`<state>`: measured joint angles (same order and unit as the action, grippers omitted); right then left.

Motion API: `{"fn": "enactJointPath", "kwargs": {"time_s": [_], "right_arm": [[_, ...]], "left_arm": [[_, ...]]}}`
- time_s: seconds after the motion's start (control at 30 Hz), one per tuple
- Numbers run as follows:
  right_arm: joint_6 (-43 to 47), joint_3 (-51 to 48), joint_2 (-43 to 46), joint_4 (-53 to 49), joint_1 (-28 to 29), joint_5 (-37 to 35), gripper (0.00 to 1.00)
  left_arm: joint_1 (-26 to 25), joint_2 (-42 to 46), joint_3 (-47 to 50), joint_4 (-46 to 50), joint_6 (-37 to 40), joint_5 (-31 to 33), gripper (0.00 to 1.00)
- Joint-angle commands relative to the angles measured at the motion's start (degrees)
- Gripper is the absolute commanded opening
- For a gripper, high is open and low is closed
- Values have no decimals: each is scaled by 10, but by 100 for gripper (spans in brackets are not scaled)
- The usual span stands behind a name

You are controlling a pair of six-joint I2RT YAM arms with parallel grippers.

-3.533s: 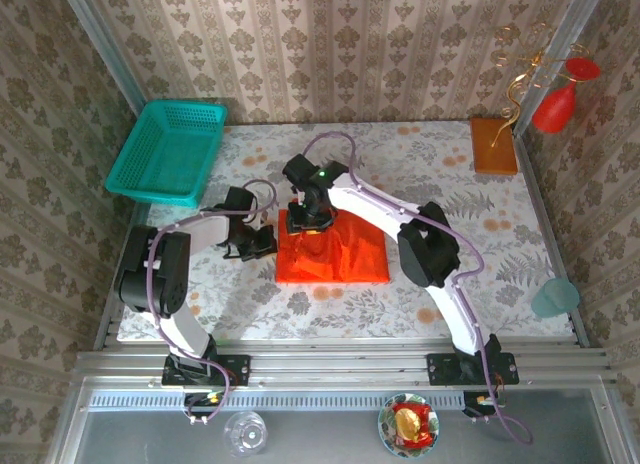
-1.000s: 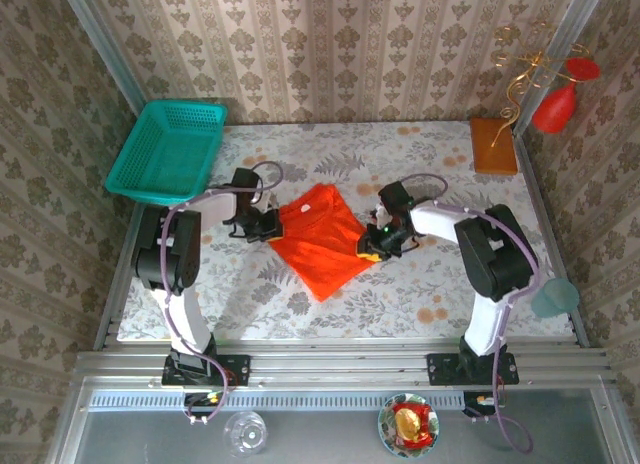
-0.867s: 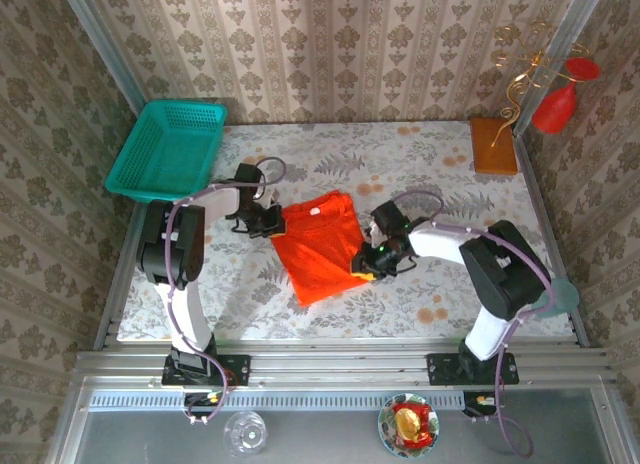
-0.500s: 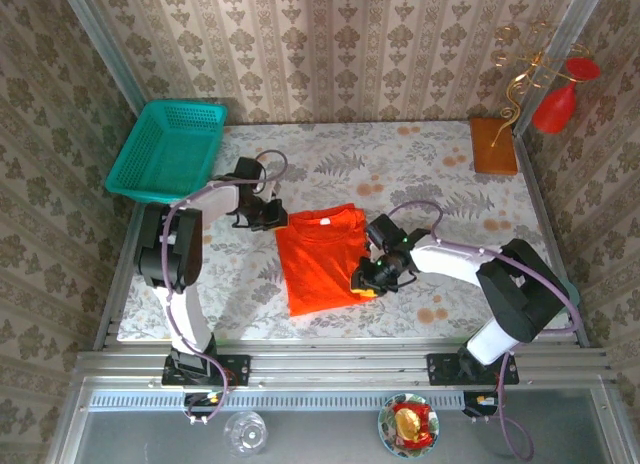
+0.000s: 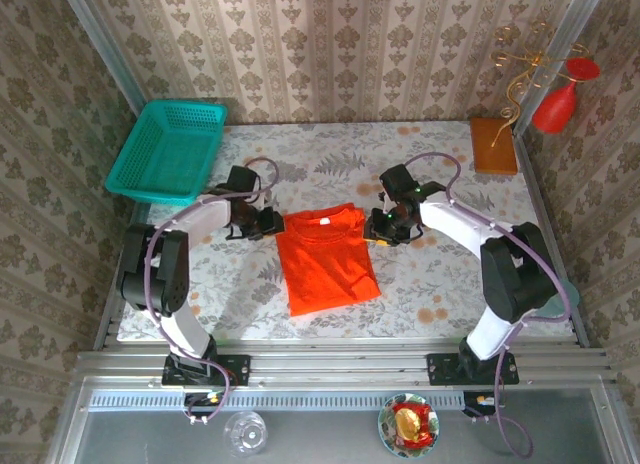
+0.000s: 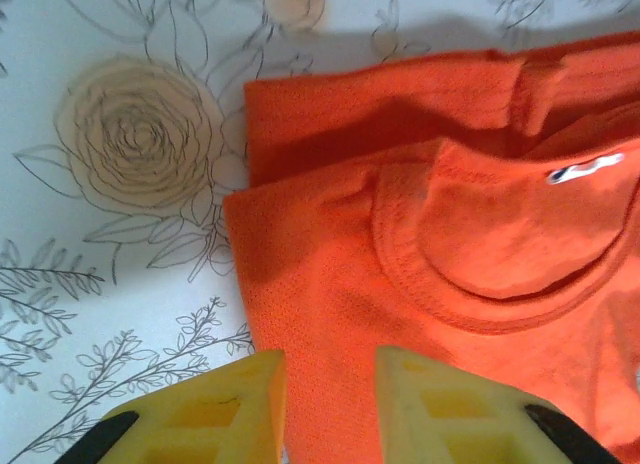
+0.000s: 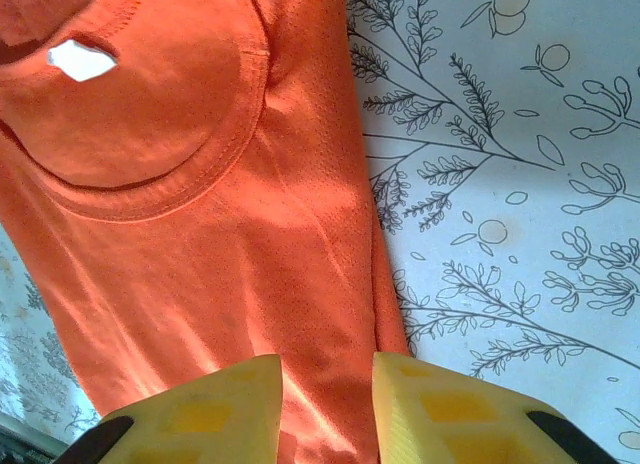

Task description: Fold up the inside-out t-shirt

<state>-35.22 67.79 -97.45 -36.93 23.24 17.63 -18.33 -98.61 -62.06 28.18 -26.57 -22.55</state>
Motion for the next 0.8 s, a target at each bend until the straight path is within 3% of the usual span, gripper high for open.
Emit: {"fn": "enactJointPath", "kwargs": {"time_s": [0.0,0.6,0.77], "right_arm": [[23,26,-15,-34,0,-5,31],[15,-7,6,-27,-1,-1,31],[14,-10,12,-28,-1,-2,31]], "left_arm": [[-3,-15,4,-13,-22,11,31],[-8,-44,-1,-10,-37,44,34],[-12,-54,-9,-19,-37,34,29]]}}
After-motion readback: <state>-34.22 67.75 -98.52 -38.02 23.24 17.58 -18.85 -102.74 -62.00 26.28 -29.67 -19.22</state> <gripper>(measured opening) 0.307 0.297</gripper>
